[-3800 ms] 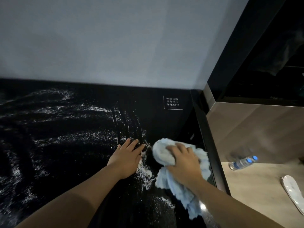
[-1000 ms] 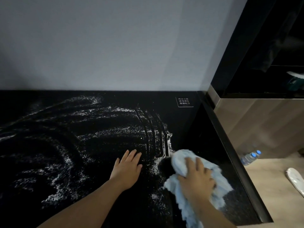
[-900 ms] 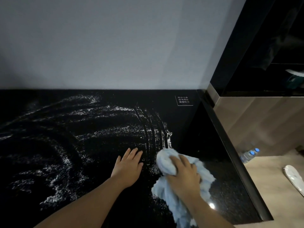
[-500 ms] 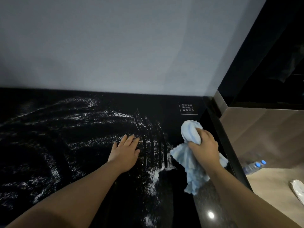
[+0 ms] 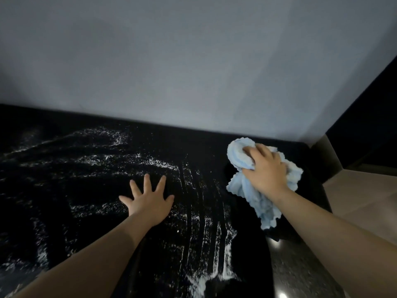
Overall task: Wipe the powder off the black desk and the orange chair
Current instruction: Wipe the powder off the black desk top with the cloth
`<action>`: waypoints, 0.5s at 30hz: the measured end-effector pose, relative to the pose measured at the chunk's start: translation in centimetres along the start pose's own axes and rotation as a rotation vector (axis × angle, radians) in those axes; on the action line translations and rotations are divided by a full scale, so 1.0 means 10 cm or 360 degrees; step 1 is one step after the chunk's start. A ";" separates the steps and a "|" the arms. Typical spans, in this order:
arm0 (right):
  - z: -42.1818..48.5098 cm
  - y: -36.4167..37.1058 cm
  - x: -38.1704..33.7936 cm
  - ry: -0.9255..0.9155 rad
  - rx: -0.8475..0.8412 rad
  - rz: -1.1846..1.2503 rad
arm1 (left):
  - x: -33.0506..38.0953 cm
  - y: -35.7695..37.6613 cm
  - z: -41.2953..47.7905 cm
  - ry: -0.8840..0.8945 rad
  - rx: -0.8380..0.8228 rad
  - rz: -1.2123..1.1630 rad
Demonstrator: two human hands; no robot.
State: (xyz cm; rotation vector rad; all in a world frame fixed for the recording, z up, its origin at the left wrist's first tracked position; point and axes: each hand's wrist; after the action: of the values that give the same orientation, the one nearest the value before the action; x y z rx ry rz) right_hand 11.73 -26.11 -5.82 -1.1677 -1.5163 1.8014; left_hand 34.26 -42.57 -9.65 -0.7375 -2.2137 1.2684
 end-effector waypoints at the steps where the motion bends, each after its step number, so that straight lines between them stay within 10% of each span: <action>1: 0.08 0.05 -0.03 -0.0042 -0.0021 -0.0025 | 0.00 0.01 0.01 0.0015 0.0000 0.0024; 15: 0.81 0.54 -0.40 -0.0180 -0.0375 -0.0279 | -0.07 -0.34 0.11 0.0175 -0.0406 0.0045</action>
State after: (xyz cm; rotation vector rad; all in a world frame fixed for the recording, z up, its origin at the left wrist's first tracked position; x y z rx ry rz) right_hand 7.64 -34.94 -9.81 -1.0142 -1.8762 1.6298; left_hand 33.35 -45.21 -7.28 -0.9139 -2.3054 0.9427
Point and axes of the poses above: each hand's wrist, its own z-axis towards the middle knuckle, its own y-axis out of the palm, x = y × z, and after that the axes turned 10 degrees about y, right-handed
